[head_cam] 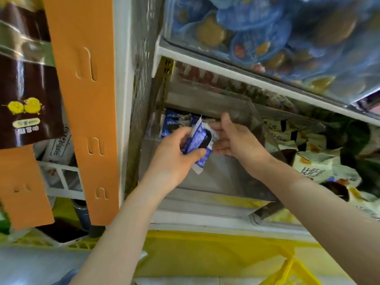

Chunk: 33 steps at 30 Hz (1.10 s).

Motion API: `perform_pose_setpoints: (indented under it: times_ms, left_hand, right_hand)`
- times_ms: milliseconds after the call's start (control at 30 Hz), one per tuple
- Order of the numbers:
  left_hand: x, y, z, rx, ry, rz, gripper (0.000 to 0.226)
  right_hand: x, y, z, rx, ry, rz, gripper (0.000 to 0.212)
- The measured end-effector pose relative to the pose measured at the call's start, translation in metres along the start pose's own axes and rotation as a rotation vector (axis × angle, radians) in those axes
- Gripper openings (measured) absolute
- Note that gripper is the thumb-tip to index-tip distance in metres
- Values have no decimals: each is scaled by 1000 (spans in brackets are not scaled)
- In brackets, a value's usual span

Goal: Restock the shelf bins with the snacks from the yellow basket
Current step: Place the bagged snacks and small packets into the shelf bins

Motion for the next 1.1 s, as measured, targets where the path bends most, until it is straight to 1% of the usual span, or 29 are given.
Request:
perform_pose_setpoints:
  times_ms: [67,100,167,233,300,367,400,433,467,533,600,667,733,800,833,900,933,1000,1033,1100]
  left_hand:
    - [-5,-5,-6,-8,-15,77,36]
    - [-10,-7,-10,-13,-34,129,35]
    - [-19,-14,-18,-35,-70,200,32]
    - [-28,-17,-22,-39,-66,161,29]
    - [-32,-17,-22,-11,-26,47,24]
    - [-37,-16,-23,21,-28,-53,16]
    - [-40,-16,-24,58,-47,-68,12]
    - [-44,-18,-26,116,-86,-48,12]
    - [-49,-20,-28,183,-166,1,18]
    - [-58,-27,-33,277,-403,125,30]
    - [-62,-32,-35,283,-486,217,42]
    - [-64,-38,-35,289,-558,295,47]
    - [-65,-43,-36,316,-678,330,44]
    - [-64,-46,-37,327,-788,299,34]
    - [-64,-47,-35,343,-846,269,30]
    - [-63,-49,-29,402,-946,213,34]
    - [-63,-50,-27,421,-973,195,37]
    - [-63,-52,-25,405,-960,167,32]
    - [-64,-53,-25,378,-938,153,31]
    - [-62,-56,-25,320,-889,123,33]
  right_hand:
    - [9,-23,2,83,-141,74,26]
    - [15,-31,4,117,-188,82,20]
    - [31,-44,6,136,-209,64,16]
    - [45,-55,8,152,-174,15,15]
    - [56,-67,10,202,-105,-62,15]
    - [64,-81,13,303,-61,-133,15]
    - [67,-89,14,361,-69,-163,17]
    - [69,-96,16,405,-105,-188,20]
    - [71,-102,17,430,-149,-204,22]
    - [73,-110,17,429,-178,-211,21]
    - [76,-115,16,391,-151,-221,14]
    - [81,-120,15,397,-211,-259,11]
    - [81,-128,16,474,-367,-228,9]
    - [73,-137,13,589,-545,-108,4]
    - [69,-141,9,651,-631,-53,5]
    - [63,-147,3,749,-763,29,7]
    - [61,-149,1,761,-777,52,6]
    - [60,-153,0,714,-705,41,7]
    - [60,-153,1,667,-643,-2,12]
    - [63,-151,0,516,-491,-124,25]
Point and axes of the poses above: each hand's wrist, its own y-axis towards the middle knuckle, its own x-axis out of the back of the hand, z = x × y, the point moved 3 cm from there along y, towards the middle knuckle, and after that the axes turned 6 degrees about y, right-handed, at the moved point
